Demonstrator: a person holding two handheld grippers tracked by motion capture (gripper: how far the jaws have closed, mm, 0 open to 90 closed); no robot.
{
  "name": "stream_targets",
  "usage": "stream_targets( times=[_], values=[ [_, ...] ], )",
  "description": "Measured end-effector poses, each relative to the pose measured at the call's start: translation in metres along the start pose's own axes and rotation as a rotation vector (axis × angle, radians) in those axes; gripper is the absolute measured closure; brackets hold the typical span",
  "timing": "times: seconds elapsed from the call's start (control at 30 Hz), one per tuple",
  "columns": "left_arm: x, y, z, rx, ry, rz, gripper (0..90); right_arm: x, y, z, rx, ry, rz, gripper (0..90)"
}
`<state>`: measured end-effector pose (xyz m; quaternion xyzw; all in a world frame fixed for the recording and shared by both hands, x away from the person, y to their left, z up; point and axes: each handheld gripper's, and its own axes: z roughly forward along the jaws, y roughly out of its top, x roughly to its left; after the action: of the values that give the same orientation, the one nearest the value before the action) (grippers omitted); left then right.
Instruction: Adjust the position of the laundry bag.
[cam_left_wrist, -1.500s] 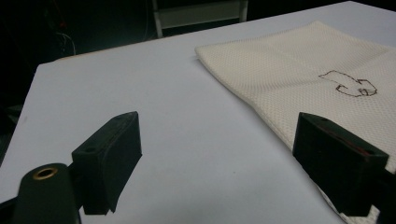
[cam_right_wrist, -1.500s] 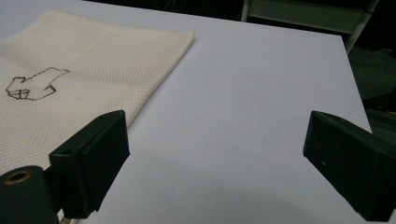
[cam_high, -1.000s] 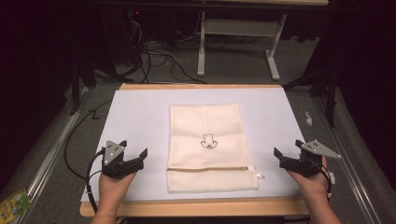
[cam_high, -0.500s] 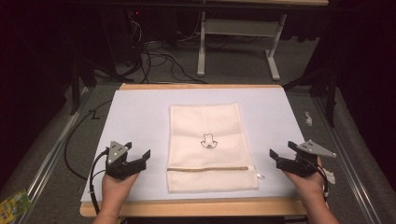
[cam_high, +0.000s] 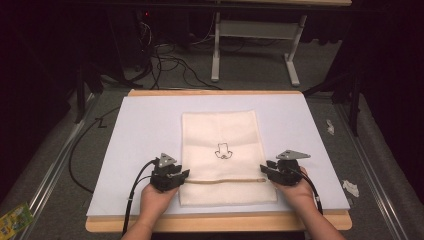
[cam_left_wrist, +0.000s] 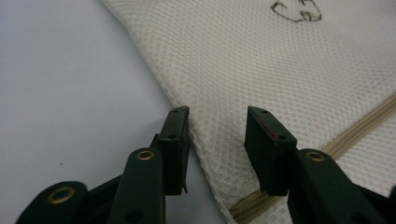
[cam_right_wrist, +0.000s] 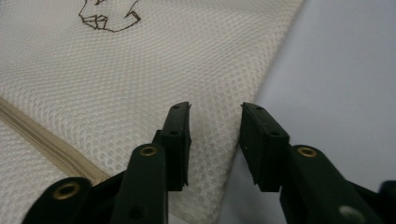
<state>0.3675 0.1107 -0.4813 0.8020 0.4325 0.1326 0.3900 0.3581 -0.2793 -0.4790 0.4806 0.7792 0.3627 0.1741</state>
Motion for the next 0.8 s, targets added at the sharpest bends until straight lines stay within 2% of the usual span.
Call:
stream_targets(
  times=[0.03, 0.07, 0.1, 0.13, 0.17, 0.27, 0.33, 0.43, 0.47, 0.57, 0.6, 0.67, 0.7, 0.73, 0.8],
  values=[
    [-0.001, 0.001, 0.000, 0.001, 0.017, -0.007, 63.4, 0.003, 0.001, 0.001, 0.003, -0.019, -0.021, 71.3],
    [0.000, 0.001, 0.002, -0.001, 0.027, -0.023, 77.5, 0.007, 0.002, 0.002, 0.006, -0.033, -0.052, 79.8],
    [0.000, 0.001, 0.002, -0.001, 0.027, -0.023, 82.8, 0.007, 0.002, 0.002, 0.006, -0.033, -0.052, 79.8],
    [0.001, 0.002, 0.003, -0.001, 0.023, -0.025, 86.2, 0.006, 0.002, 0.000, 0.010, -0.021, -0.051, 85.1],
    [0.001, 0.003, 0.004, -0.001, 0.023, -0.021, 86.2, 0.006, 0.002, 0.000, 0.010, -0.021, -0.051, 85.1],
    [-0.003, 0.012, 0.008, 0.002, 0.051, 0.027, 88.4, 0.002, 0.003, -0.003, 0.005, -0.016, -0.044, 87.6],
    [-0.004, 0.018, 0.016, -0.007, 0.035, 0.012, 88.5, -0.001, 0.003, -0.006, -0.005, -0.036, -0.044, 87.6],
    [-0.013, 0.021, 0.021, -0.002, 0.036, 0.044, 88.5, -0.010, 0.002, -0.010, -0.014, -0.053, -0.018, 87.0],
    [-0.016, 0.021, 0.020, 0.002, 0.031, 0.055, 88.5, -0.012, 0.002, -0.010, -0.013, -0.063, -0.020, 86.6],
    [-0.018, 0.021, 0.014, -0.024, 0.036, 0.045, 88.0, -0.016, 0.000, -0.009, -0.012, -0.070, -0.011, 83.3],
    [-0.018, 0.020, 0.013, -0.032, 0.040, 0.039, 83.7, -0.016, -0.002, -0.007, -0.013, -0.069, -0.011, 73.6],
    [-0.016, 0.019, 0.010, -0.066, 0.068, 0.044, 67.1, -0.016, -0.002, -0.007, -0.015, -0.067, -0.004, 71.3],
    [-0.014, 0.019, 0.007, -0.091, 0.087, 0.047, 58.1, -0.015, -0.002, -0.011, -0.046, -0.050, 0.014, 64.7],
    [-0.012, 0.019, 0.003, -0.106, 0.103, 0.053, 58.1, -0.015, -0.002, -0.011, -0.046, -0.050, 0.014, 64.7],
    [-0.009, 0.017, -0.005, -0.146, 0.107, 0.062, 45.8, -0.014, 0.000, -0.018, -0.079, -0.039, 0.029, 59.6]
  ],
)
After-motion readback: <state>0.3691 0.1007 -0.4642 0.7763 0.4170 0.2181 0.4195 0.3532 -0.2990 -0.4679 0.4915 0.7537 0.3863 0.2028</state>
